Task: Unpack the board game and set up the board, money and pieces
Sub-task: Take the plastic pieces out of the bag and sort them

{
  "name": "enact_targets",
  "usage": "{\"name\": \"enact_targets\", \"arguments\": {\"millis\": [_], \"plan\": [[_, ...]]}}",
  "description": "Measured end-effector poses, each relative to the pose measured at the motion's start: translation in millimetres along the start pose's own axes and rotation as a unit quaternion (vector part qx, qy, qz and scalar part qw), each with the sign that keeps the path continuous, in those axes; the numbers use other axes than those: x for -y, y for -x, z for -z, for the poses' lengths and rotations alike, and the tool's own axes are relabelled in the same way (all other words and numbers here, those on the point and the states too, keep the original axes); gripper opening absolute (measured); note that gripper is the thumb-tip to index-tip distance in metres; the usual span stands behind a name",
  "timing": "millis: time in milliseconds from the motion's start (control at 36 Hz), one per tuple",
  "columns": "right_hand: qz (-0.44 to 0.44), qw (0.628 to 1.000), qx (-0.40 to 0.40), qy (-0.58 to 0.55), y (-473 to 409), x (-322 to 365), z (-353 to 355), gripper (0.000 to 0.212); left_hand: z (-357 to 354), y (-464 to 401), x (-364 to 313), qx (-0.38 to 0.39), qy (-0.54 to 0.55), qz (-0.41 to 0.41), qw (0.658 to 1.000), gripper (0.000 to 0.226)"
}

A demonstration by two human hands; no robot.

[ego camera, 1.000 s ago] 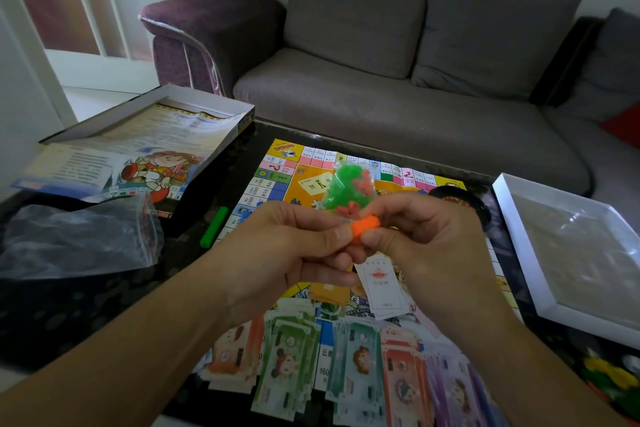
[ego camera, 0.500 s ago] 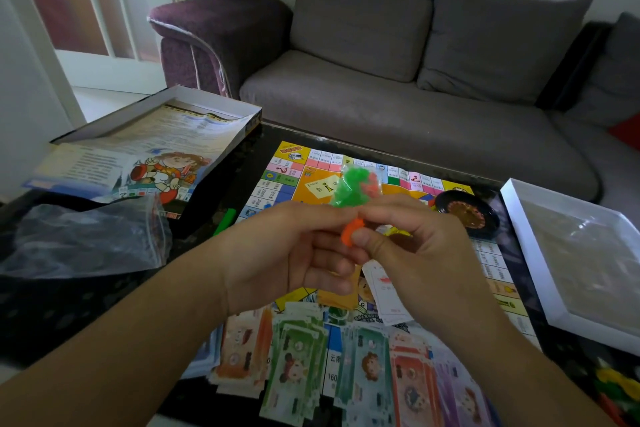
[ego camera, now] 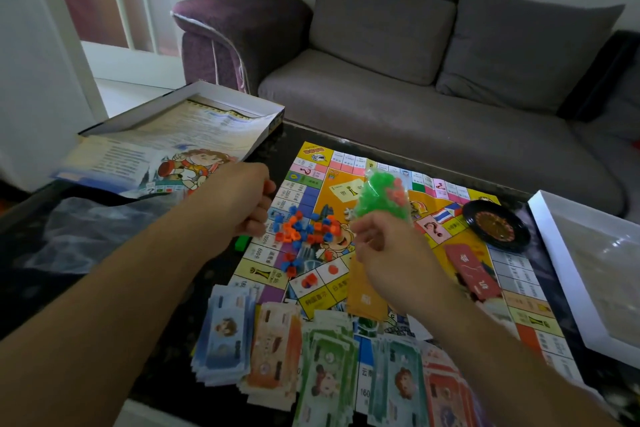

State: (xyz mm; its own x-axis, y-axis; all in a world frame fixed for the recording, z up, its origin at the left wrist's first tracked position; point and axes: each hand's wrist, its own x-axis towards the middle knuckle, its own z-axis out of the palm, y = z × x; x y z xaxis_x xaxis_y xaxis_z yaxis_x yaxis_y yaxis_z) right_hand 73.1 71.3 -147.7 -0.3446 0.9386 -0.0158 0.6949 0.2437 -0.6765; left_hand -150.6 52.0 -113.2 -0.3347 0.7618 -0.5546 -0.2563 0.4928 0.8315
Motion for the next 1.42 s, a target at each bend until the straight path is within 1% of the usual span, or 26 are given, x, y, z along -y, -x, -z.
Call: {"name": "enact_targets", "arguments": {"millis": [111,222,278,361,444,500,556,611,750,833,1028,1083,1111,1167,1222,1278,1361,1417], "plan": [[0.002,0.998,-0.002,0.063,-29.5,8.4,-16.9,0.032,-4.6,-5.3,-2.7,0.014,0.000,-0.007,1.000,0.023],[0.001,0.993,-0.016,0.121,-58.6,15.0,-28.4,0.042,-9.6,-5.7,-4.7,0.039,-0.044,-0.008,0.998,0.021],[0.001,0.989,0.002,0.145,-69.2,16.6,-30.6,0.041,-10.2,-7.7,-4.9,0.044,-0.081,-0.016,0.996,0.022],[-0.005,0.983,0.060,0.174,-76.8,18.7,-28.9,0.037,-9.0,-9.6,-4.5,0.044,-0.119,-0.028,0.992,0.026],[0.000,0.979,0.098,0.177,-76.4,14.5,-27.0,0.038,-7.9,-7.2,-4.3,0.056,-0.131,-0.026,0.990,0.027],[0.010,0.981,0.090,0.171,-75.5,8.5,-27.4,0.038,-9.0,-6.3,-3.9,0.066,-0.136,-0.025,0.988,0.028],[0.016,0.985,0.072,0.153,-74.6,2.6,-28.3,0.034,-11.0,-5.2,-3.4,0.069,-0.142,-0.028,0.987,0.029],[0.021,0.988,0.063,0.136,-74.2,-1.9,-29.6,0.030,-13.8,-4.1,-3.4,0.069,-0.143,-0.030,0.987,0.028],[0.033,0.990,0.046,0.127,-74.2,-9.0,-32.6,0.027,-18.0,-5.5,-2.2,0.064,-0.158,-0.039,0.985,0.027],[0.045,0.990,0.038,0.132,-73.9,-12.7,-35.1,0.022,-18.0,-9.7,0.5,0.059,-0.159,-0.047,0.984,0.028],[0.087,0.981,0.013,0.175,-70.1,-8.7,-35.8,0.019,-23.1,-12.3,3.6,0.043,-0.169,-0.048,0.983,0.028],[0.081,0.988,0.000,0.132,-70.2,-8.5,-35.3,0.021,-28.0,-12.6,2.1,0.030,-0.173,-0.040,0.984,0.025],[0.069,0.994,-0.011,0.089,-69.8,-7.2,-33.4,0.021,-31.1,-12.2,0.4,0.027,-0.176,-0.027,0.984,0.023],[0.045,0.998,-0.044,-0.001,-66.8,-1.3,-27.0,0.015,-36.0,-10.2,-2.9,0.030,-0.184,0.005,0.982,0.021],[0.024,0.993,-0.060,-0.099,-62.9,4.0,-18.5,0.010,-37.9,-7.6,-4.5,0.043,-0.170,0.019,0.984,0.020],[0.010,0.981,-0.070,-0.179,-61.3,4.0,-12.3,0.011,-37.1,-2.8,-3.1,0.056,-0.140,0.013,0.988,0.018],[-0.003,0.972,-0.072,-0.223,-55.2,6.0,-2.6,0.013,-36.4,4.7,3.7,0.060,-0.129,-0.018,0.990,0.017],[0.006,0.961,-0.060,-0.270,-46.5,10.2,5.1,0.014,-37.3,9.9,8.3,0.076,-0.124,-0.033,0.989,0.022]]}}
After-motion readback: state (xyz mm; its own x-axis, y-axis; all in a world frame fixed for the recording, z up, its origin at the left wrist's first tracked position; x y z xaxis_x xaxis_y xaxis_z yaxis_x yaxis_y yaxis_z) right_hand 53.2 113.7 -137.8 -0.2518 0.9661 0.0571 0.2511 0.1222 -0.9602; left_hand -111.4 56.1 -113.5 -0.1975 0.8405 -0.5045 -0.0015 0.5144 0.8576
